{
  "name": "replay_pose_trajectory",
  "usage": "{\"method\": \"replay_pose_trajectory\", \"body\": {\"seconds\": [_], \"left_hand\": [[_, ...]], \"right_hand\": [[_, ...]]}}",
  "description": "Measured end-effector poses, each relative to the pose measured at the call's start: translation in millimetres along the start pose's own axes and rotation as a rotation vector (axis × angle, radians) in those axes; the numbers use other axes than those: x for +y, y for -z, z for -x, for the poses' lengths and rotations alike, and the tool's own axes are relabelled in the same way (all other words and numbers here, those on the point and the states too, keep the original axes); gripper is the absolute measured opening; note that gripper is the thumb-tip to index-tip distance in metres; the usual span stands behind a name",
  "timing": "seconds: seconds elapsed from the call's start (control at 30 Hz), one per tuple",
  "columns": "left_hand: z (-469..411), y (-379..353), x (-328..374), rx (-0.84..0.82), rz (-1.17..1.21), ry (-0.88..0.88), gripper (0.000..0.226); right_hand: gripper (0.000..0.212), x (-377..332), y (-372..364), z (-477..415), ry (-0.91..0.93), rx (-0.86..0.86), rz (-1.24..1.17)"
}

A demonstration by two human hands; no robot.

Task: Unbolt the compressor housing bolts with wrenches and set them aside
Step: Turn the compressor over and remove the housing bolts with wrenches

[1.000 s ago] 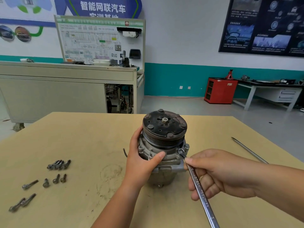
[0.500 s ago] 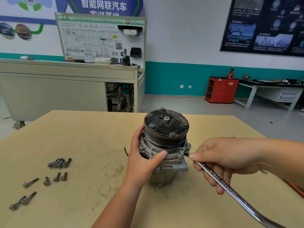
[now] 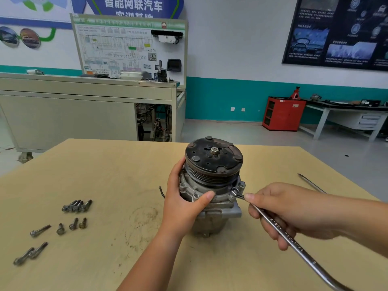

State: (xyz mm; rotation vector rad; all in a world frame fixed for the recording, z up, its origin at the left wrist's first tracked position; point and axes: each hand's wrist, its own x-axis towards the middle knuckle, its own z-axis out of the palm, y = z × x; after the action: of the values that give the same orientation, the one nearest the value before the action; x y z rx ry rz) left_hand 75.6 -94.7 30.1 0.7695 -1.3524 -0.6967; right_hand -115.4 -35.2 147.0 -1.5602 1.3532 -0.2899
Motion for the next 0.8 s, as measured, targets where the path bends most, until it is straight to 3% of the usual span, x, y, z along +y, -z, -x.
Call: {"method": "replay_pose_trajectory", "body": {"seconds": [0.23,0.4,0.5,0.6,0.67,0.8], "left_hand": [[1,1,-1,0.002,-0.008,0.026,0.080],[1,1,0,-0.002,-0.007,0.025,0.081],[1,1,0,0.003,-0.008,0.029,0.080],[1,1,0,0.002,-0.009,0.033,0.081],[1,1,1,-0.001,-0.004,0.031,0.082],[1,1,1,-0.002,-0.009,0.030,0.082]], "right_hand": [[0.041,-25,34,-6,-0.071,-0.093,0.523],[0.033,-30,47,-18,0.043,0.083,0.986],[0.028,-26,47,-25,0.146,0.156,1.065],[0.021,-21,58,-20,0.121,0.077,0.994],[0.022,-14,66,-10,0.079,0.003,0.825],[0.021,12,49,7,0.193,-0.015,-0.034]]}}
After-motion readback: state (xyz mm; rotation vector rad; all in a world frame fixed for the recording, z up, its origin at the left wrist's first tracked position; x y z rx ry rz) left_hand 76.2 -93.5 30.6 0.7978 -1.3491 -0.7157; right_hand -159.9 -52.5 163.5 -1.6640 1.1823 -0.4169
